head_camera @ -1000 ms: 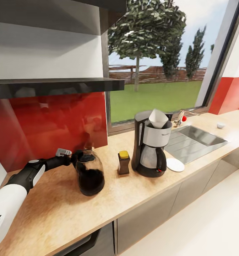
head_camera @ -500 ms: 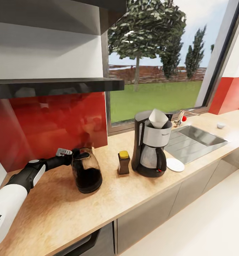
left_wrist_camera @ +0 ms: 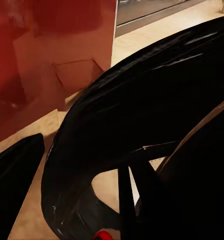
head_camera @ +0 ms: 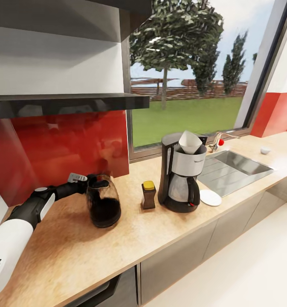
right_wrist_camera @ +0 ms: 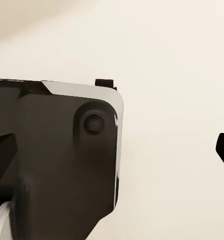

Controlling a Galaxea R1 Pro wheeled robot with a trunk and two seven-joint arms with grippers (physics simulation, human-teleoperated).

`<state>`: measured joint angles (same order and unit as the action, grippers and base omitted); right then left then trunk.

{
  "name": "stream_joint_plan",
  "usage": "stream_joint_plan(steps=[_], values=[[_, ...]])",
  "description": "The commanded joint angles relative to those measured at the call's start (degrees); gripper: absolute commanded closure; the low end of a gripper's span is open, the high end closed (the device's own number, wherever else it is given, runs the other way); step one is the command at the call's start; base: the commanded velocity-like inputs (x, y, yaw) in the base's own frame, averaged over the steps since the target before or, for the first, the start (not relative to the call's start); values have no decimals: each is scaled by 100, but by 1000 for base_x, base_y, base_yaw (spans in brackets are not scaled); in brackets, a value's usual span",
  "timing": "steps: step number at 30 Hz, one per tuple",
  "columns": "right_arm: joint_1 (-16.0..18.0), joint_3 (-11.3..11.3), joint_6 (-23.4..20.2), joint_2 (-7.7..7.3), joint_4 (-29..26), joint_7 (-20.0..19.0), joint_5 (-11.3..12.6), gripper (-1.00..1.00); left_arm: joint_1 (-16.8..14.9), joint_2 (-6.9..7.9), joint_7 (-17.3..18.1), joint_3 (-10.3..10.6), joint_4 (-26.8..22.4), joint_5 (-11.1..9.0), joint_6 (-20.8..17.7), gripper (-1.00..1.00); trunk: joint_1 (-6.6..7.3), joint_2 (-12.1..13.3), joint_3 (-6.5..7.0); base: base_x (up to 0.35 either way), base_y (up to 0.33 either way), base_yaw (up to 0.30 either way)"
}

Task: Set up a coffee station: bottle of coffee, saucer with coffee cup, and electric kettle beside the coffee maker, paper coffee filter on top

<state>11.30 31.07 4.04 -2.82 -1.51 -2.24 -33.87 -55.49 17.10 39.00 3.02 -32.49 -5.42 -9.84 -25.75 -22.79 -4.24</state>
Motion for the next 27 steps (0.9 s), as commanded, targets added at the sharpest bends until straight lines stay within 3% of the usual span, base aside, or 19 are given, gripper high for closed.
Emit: stream_joint_plan(steps=[1, 14, 21, 27], values=[[4, 49, 17, 0, 1, -22, -32, -100, -6, -3, -2, 23, -50, -64, -53, 100, -3, -13, -13, 0, 0, 0], [4, 57, 18, 10, -1, -22, -24, -100, 5, -57, -13, 21, -139, -59, -54, 100, -3, -13, -13, 0, 0, 0], [4, 57, 18, 13, -7, -22, -23, -100, 12, -242, -33, 39, -135, 15, -53, 100, -3, -13, -13, -2, -205, 0], [4, 49, 21, 10, -7, -22, -31, -100, 12, -251, -33, 41, -104, 14, -53, 100, -3, -13, -13, -33, -122, 0]])
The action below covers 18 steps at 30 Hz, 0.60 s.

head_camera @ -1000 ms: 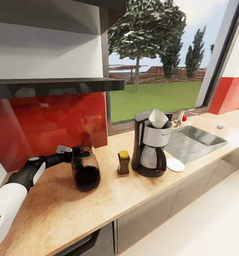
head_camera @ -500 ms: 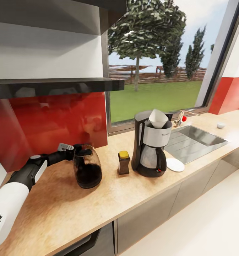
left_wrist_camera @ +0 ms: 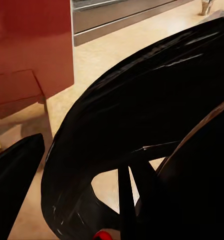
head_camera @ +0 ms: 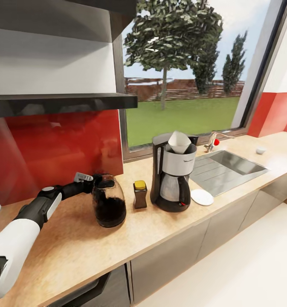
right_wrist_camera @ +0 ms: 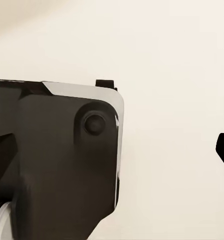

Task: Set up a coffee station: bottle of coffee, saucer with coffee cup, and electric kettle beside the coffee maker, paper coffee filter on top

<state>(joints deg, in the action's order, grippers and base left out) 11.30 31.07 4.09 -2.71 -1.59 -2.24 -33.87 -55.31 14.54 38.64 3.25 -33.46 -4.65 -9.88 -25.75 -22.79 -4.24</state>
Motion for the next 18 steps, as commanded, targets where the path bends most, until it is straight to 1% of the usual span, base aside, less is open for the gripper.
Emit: stream_joint_plan(steps=[1, 2, 7, 11, 14, 18], values=[[4, 40, 13, 32, -17, -22, -30, -100, 28, -28, 3, 26, -39, -36, -82, 100, -3, -13, -13, 0, -88, 0], [4, 40, 13, 64, -17, -18, -31, -100, 63, -41, 3, 26, -59, -36, -89, 100, -3, -13, -13, 0, -192, 0], [4, 39, 13, 69, -17, -20, -32, -100, 105, -40, 3, 26, -46, -36, -91, 100, -3, -13, -13, 0, -189, 0], [4, 47, 6, 14, -17, -36, -24, -100, 164, -39, 3, 26, -30, -36, -93, 100, -3, -13, -13, 0, -48, 0], [4, 48, 5, 10, -17, -35, -24, -100, 168, -45, -2, 30, -29, -36, -93, 100, -3, -13, -13, -14, -13, 0], [4, 48, 4, 15, -17, -31, -23, -100, 170, -48, -2, 27, -29, -36, -91, 100, -3, -13, -13, -142, -129, 0]])
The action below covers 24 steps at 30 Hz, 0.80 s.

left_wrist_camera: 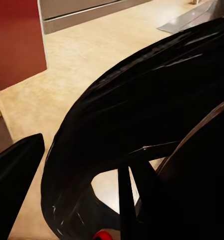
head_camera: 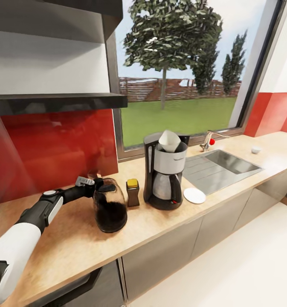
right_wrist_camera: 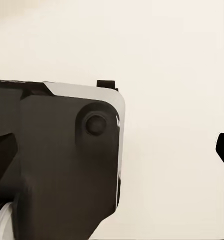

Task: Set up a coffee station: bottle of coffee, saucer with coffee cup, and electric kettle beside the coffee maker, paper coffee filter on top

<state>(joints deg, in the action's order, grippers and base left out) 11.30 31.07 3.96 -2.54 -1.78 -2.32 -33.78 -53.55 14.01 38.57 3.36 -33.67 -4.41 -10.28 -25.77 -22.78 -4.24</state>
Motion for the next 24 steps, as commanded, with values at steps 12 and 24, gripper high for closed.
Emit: stream_joint_plan(steps=[12, 24], values=[[4, 49, 17, -1, 4, -14, -32, -100, 54, -107, -173, 19, 44, -31, 5, 100, -1, -14, -13, -101, -96, 0], [4, 49, 17, -1, 6, -14, -32, -100, 196, -322, -727, 33, -43, -20, 17, 100, -1, -14, -13, -1, -16, 0]])
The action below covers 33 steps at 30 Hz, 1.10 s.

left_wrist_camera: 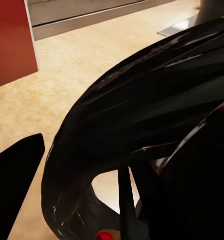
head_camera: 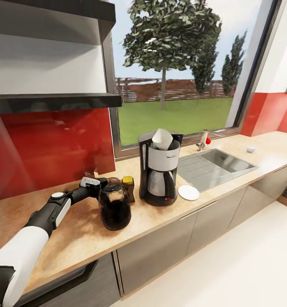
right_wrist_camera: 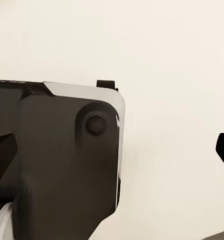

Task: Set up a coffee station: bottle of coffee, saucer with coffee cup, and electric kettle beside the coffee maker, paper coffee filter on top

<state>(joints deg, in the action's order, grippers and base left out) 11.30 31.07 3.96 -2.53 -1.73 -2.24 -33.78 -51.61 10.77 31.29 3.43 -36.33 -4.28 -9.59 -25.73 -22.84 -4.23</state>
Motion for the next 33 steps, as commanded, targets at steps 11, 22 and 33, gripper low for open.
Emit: stream_joint_plan(steps=[11, 22, 33], values=[[4, 49, 17, -2, -1, -23, -32, -100, 1, -31, 4, 33, 232, -36, -53, 100, -5, -8, -14, 0, -34, 0], [4, 49, 17, -2, -2, -23, -32, -100, 1, -31, 8, 34, 238, -46, -53, 100, -5, -8, -14, 29, -2, 0], [4, 49, 17, -2, -2, -22, -32, -100, 36, -148, 9, 35, 240, -32, -52, 100, -5, -8, -14, 2, -11, 0]])
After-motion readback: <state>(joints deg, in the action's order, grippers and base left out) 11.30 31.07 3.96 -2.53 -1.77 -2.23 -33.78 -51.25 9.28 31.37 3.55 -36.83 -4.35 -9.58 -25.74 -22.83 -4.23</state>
